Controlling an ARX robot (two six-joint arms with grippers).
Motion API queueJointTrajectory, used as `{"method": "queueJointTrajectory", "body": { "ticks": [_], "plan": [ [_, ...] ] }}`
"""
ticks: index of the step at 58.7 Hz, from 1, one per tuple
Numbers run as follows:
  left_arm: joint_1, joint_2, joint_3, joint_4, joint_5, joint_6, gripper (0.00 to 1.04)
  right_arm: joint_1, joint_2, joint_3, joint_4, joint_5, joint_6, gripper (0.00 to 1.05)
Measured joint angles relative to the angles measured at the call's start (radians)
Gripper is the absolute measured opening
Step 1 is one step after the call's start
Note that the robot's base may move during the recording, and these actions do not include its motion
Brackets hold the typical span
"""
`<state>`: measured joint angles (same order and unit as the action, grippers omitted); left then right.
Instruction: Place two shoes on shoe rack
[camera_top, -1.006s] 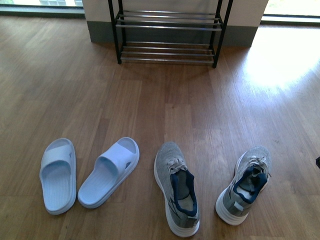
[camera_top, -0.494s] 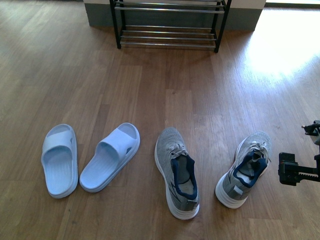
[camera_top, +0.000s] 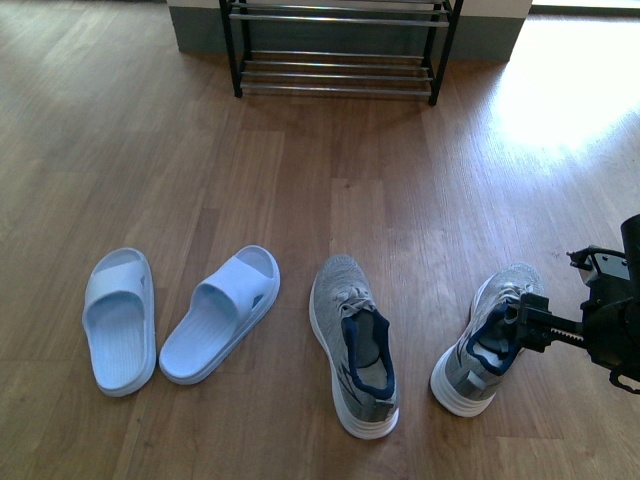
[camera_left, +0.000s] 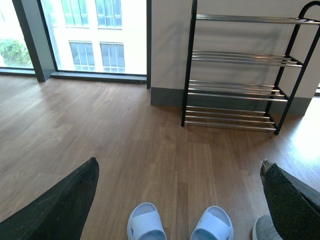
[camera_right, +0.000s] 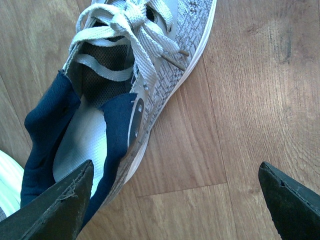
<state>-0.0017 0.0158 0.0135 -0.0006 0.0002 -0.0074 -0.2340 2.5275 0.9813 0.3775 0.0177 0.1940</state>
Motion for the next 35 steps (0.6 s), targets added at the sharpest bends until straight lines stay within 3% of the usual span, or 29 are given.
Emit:
{"method": "queueJointTrajectory", "body": {
  "ticks": [35],
  "plan": [
    [0.0, 0.0, 0.0, 0.0, 0.0, 0.0, 0.95, -0.002, 0.188, 0.168, -0.054, -0.011, 0.014, 0.96]
  ]
}}
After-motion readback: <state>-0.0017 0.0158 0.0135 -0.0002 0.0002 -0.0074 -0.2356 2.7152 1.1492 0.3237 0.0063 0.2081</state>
